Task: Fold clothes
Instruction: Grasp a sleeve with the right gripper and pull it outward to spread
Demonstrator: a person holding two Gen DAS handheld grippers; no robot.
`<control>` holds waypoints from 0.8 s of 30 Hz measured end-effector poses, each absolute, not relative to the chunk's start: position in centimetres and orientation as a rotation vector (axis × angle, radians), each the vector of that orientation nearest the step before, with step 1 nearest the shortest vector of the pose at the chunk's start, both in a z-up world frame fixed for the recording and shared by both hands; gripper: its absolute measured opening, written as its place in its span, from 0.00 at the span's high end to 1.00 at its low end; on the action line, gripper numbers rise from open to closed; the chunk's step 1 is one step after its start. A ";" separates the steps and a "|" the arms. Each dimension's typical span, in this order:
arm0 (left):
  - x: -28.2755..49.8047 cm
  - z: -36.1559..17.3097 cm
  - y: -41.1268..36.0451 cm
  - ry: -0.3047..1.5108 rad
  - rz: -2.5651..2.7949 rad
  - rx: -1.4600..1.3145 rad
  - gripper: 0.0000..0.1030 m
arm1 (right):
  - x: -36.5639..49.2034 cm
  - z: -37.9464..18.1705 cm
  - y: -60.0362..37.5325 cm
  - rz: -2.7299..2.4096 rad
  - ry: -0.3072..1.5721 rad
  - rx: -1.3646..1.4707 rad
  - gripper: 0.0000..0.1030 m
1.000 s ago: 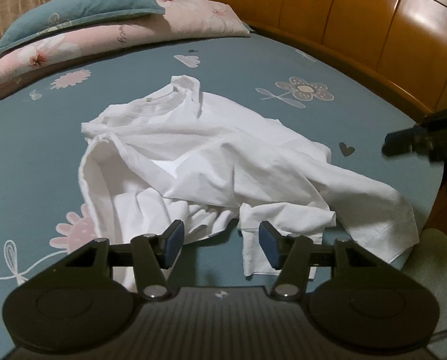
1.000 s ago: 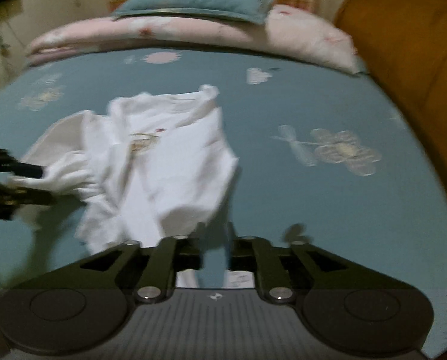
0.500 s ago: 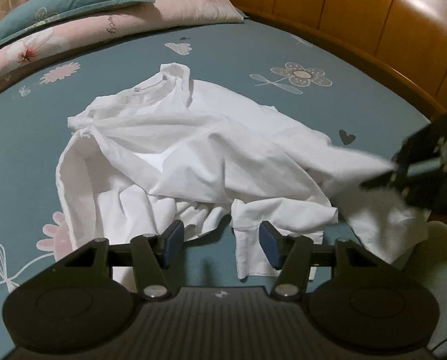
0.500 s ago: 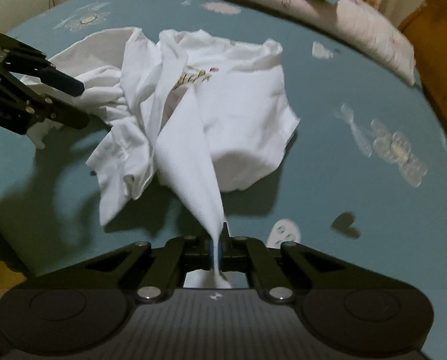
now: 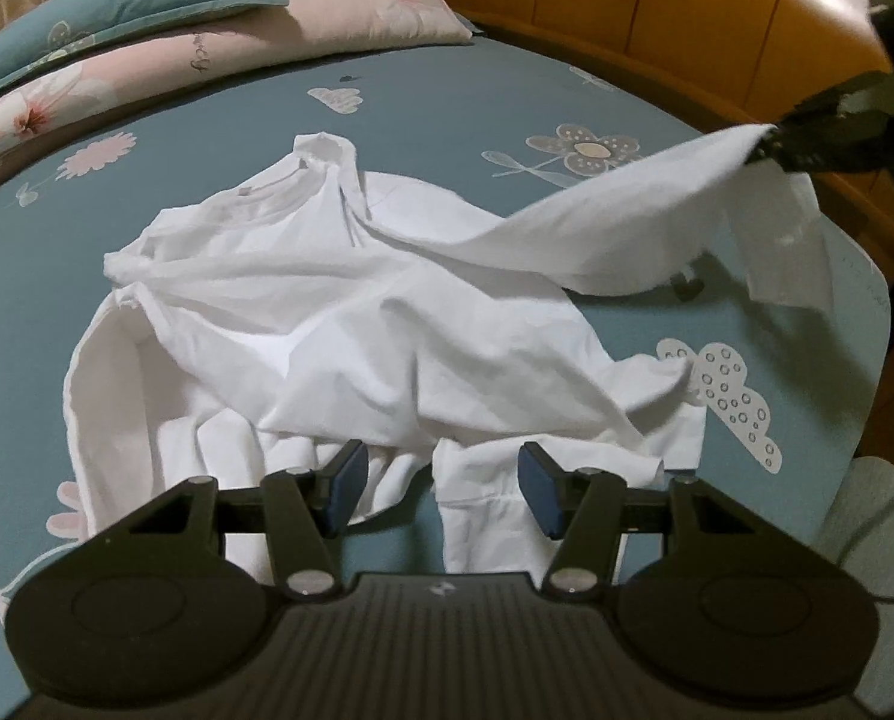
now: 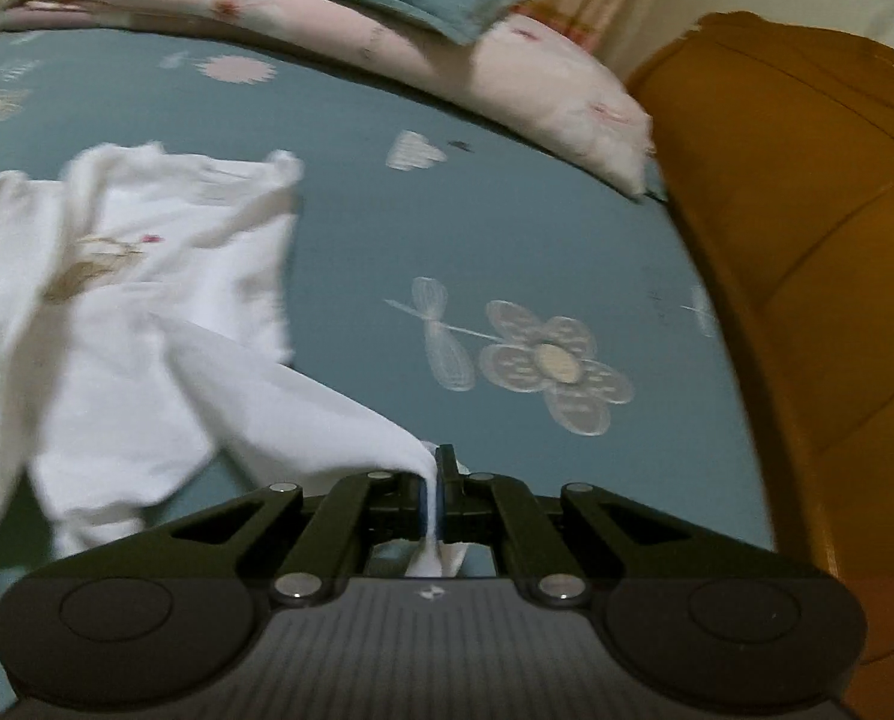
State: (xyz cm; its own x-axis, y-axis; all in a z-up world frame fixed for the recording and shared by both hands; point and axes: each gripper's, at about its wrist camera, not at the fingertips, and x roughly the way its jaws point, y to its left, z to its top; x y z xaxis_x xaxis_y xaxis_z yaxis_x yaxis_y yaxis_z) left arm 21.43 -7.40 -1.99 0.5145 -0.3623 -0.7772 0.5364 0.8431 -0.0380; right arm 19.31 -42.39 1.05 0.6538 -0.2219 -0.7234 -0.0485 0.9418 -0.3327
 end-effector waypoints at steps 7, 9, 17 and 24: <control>21.4 -1.4 -8.0 0.854 -0.563 0.219 0.45 | 22.0 0.1 -47.2 -0.227 0.891 -0.319 0.98; 21.2 -1.2 -8.4 0.842 -0.574 0.223 0.45 | 22.9 -0.3 -48.4 -0.264 0.901 -0.314 0.98; 21.0 -1.0 -9.6 0.815 -0.614 0.255 0.45 | 27.0 -1.0 -53.2 -0.422 0.920 -0.312 0.98; 21.6 -1.1 -10.2 0.811 -0.632 0.259 0.45 | 30.9 -1.8 -56.7 -0.526 0.945 -0.318 0.98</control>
